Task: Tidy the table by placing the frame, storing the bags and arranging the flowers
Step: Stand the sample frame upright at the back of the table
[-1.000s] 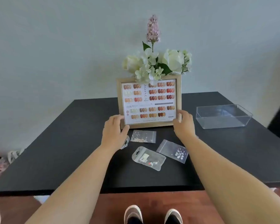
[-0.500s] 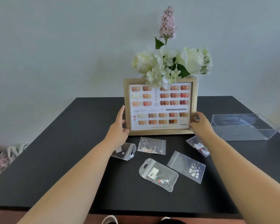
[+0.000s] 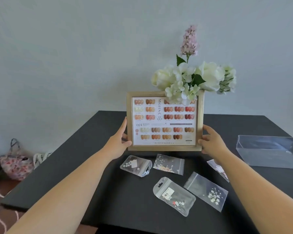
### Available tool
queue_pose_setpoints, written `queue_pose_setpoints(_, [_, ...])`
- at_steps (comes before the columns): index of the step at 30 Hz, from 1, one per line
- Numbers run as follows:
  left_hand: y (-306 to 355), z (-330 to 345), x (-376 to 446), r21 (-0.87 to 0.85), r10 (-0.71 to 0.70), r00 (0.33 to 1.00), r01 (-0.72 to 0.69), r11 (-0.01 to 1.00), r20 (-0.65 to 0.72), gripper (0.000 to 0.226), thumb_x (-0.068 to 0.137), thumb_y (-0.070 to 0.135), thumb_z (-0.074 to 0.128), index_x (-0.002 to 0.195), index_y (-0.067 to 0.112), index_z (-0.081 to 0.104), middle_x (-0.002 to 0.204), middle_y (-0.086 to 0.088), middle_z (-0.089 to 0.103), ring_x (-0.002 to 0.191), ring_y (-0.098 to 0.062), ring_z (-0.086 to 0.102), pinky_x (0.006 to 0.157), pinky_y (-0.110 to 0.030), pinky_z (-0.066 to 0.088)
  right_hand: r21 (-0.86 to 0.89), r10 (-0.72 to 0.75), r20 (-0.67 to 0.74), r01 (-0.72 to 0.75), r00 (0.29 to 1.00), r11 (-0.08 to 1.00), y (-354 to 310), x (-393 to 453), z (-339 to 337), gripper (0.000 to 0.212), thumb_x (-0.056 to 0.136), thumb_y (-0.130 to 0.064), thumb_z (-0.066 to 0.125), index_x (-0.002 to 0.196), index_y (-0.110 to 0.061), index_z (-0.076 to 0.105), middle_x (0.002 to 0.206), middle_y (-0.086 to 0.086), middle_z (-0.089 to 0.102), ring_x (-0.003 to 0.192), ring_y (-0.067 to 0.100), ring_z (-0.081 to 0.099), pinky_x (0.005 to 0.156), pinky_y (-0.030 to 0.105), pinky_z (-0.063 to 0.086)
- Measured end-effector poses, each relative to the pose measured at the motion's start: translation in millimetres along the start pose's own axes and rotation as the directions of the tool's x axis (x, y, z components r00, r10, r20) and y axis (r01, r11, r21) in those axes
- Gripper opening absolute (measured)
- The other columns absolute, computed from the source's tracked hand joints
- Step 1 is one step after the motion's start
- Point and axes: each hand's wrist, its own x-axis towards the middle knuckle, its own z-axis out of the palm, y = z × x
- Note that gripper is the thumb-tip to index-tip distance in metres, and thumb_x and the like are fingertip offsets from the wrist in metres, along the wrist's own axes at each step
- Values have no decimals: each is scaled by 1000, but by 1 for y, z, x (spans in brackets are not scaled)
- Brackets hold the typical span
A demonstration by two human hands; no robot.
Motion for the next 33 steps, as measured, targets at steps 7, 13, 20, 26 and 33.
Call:
queue_pose_setpoints(7, [-40, -73, -26, -231, -207, 971, 175, 957, -118, 93, 91, 13, 65, 143, 62, 7, 116, 8, 57, 114, -17, 54, 88, -51, 54, 126, -69, 239, 39, 969, 991, -46, -2, 74, 61, 91, -5, 56, 137, -39, 36, 106, -1, 63, 95, 23, 61, 61, 33, 57])
queue_pose_setpoints(13, [-73, -114, -43, -488, -347, 922, 227, 843, -171, 72, 97, 12, 55, 141, 61, 27, 127, 5, 58, 119, -27, 51, 89, -65, 47, 172, -74, 313, 21, 947, 985, -83, -6, 139, 63, 87, 0, 54, 134, -39, 41, 97, 0, 65, 89, 19, 60, 65, 38, 58])
queue_pose_setpoints(20, [-96, -138, -36, -487, -384, 906, 258, 834, -178, 68, 100, 14, 50, 138, 66, 26, 127, 10, 60, 122, -28, 51, 84, -59, 51, 186, -48, 363, -22, 931, 982, -121, 3, 175, 59, 87, -10, 66, 135, -35, 42, 103, -1, 63, 95, 23, 59, 56, 33, 48])
queue_pose_setpoints(26, [-105, -140, -9, -491, -386, 891, 232, 840, -238, 67, 97, 18, 56, 140, 62, 28, 120, 13, 62, 119, -25, 52, 82, -56, 53, 192, -35, 335, -32, 942, 981, -132, 28, 183, 64, 83, -15, 73, 134, -39, 44, 99, -2, 67, 92, 24, 63, 64, 40, 54])
queue_pose_setpoints(33, [-117, -139, 38, -500, -377, 876, 192, 845, -301, 58, 94, 22, 61, 136, 57, 41, 111, 19, 64, 109, -17, 54, 75, -46, 56, 235, 6, 319, -85, 948, 968, -135, 64, 198, 68, 81, -15, 76, 135, -43, 45, 95, -3, 70, 90, 22, 65, 61, 39, 55])
